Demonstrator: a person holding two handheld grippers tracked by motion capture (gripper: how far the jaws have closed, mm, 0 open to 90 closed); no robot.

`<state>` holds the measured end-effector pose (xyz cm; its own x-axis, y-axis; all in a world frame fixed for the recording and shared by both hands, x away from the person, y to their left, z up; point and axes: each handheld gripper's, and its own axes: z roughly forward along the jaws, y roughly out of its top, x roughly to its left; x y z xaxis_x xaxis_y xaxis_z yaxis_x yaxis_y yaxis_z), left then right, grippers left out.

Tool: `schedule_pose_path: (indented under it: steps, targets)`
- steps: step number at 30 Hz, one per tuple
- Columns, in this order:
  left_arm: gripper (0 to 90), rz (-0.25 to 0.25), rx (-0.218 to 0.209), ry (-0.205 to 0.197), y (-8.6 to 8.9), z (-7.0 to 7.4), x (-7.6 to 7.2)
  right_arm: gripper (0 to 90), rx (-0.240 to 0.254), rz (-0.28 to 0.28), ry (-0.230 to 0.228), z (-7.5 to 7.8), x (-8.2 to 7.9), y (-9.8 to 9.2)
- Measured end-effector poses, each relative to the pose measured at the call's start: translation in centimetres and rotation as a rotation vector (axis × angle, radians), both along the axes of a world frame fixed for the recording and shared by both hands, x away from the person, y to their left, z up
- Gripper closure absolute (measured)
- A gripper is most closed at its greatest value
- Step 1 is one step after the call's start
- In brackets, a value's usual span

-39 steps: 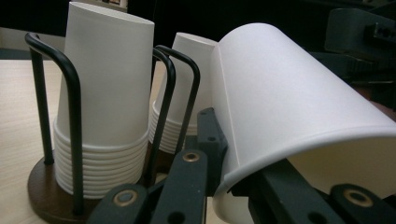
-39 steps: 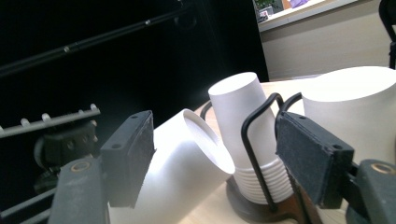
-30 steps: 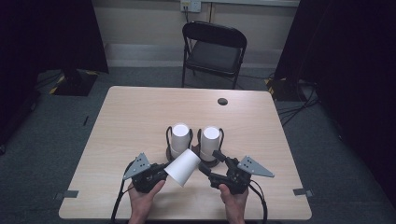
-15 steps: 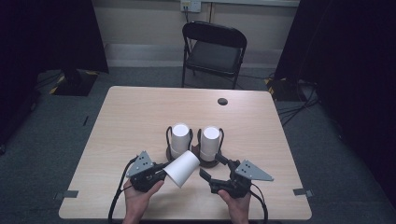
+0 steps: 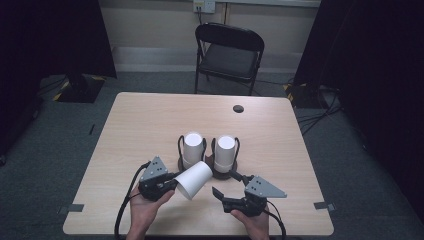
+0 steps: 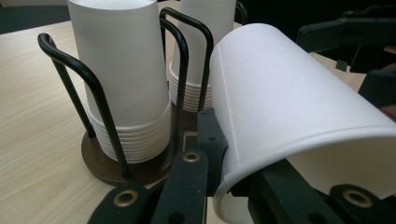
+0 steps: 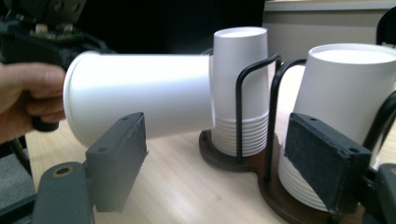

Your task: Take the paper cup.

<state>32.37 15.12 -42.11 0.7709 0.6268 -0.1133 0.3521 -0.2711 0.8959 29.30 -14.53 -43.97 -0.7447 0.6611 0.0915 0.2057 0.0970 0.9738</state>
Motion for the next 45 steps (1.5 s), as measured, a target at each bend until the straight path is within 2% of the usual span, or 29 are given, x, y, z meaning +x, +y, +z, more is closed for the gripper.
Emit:
schedule_pose_path:
  steps: [2,3,7,9,12,15,16,18,19,23,24,25,26,27,28,29,30,31,32,35,37,39,41,45]
  targets:
    - [87.0,0.001,0.014,0.008,-0.1,0.3,0.2,18.9,-0.019,0.009,0.002,-0.1,0.0,0.2]
    - [87.0,-0.013,0.036,0.011,-0.1,0.5,0.4,18.7,-0.029,0.011,-0.001,-0.1,-0.1,0.3]
    - [87.3,-0.033,0.071,0.028,-0.3,1.2,0.8,13.8,-0.057,0.025,-0.019,-0.1,-0.2,0.6]
    - [87.4,-0.044,0.116,0.037,-0.6,1.5,0.9,13.6,-0.057,0.022,-0.025,-0.1,-0.3,0.7]
    - [87.3,-0.075,0.159,0.049,-0.9,1.8,1.2,13.6,-0.076,0.029,-0.033,-0.1,-0.4,0.8]
    - [87.2,-0.112,0.201,0.089,-1.6,1.9,1.5,14.1,-0.123,0.040,-0.048,-0.1,-0.5,1.2]
    - [87.2,-0.133,0.231,0.109,-1.8,2.0,1.6,14.3,-0.135,0.046,-0.050,-0.1,-0.5,1.3]
    - [87.1,-0.132,0.245,0.141,-2.1,2.1,1.9,16.3,-0.134,0.060,-0.048,-0.2,-0.7,1.5]
    - [87.1,-0.140,0.265,0.152,-2.2,2.1,2.0,16.6,-0.141,0.075,-0.048,-0.2,-0.8,1.6]
    - [87.1,-0.164,0.308,0.183,-2.7,2.2,2.2,16.6,-0.164,0.082,-0.061,-0.2,-1.1,1.7]
    - [87.0,-0.161,0.302,0.185,-2.8,2.1,2.3,16.9,-0.172,0.092,-0.065,-0.2,-1.1,1.7]
    - [87.1,-0.171,0.323,0.202,-3.0,2.1,2.5,18.9,-0.181,0.098,-0.060,-0.2,-1.1,1.8]
    - [87.1,-0.182,0.342,0.217,-3.0,2.1,2.6,20.8,-0.206,0.132,-0.045,-0.2,-1.1,2.0]
    - [87.3,-0.169,0.337,0.227,-3.2,2.0,2.7,19.7,-0.214,0.135,-0.050,-0.2,-1.1,2.2]
    - [87.4,-0.191,0.356,0.249,-3.3,2.0,2.9,19.4,-0.232,0.140,-0.061,-0.3,-1.2,2.4]
    - [87.3,-0.197,0.370,0.251,-3.4,1.9,3.0,17.4,-0.249,0.138,-0.070,-0.3,-1.2,2.5]
    - [87.4,-0.202,0.367,0.256,-3.5,1.9,3.0,16.1,-0.257,0.137,-0.079,-0.3,-1.3,2.6]
    - [87.4,-0.215,0.375,0.260,-3.6,1.9,3.1,17.2,-0.261,0.147,-0.085,-0.2,-1.3,2.7]
    - [87.4,-0.208,0.364,0.262,-3.7,1.9,3.1,17.1,-0.270,0.149,-0.091,-0.2,-1.3,2.8]
    - [87.3,-0.227,0.383,0.265,-4.0,2.2,3.2,16.0,-0.320,0.171,-0.111,-0.2,-1.3,3.3]
    - [87.2,-0.236,0.416,0.282,-4.2,2.3,3.2,15.3,-0.350,0.198,-0.117,-0.2,-1.2,3.7]
    - [87.3,-0.258,0.405,0.294,-4.3,2.2,3.2,15.6,-0.369,0.209,-0.134,-0.1,-1.2,3.9]
    - [87.3,-0.254,0.417,0.306,-4.5,2.2,3.2,14.2,-0.384,0.218,-0.145,-0.1,-1.2,4.1]
    - [87.4,-0.265,0.435,0.330,-4.8,1.8,3.4,12.2,-0.451,0.232,-0.164,-0.4,-1.3,4.9]
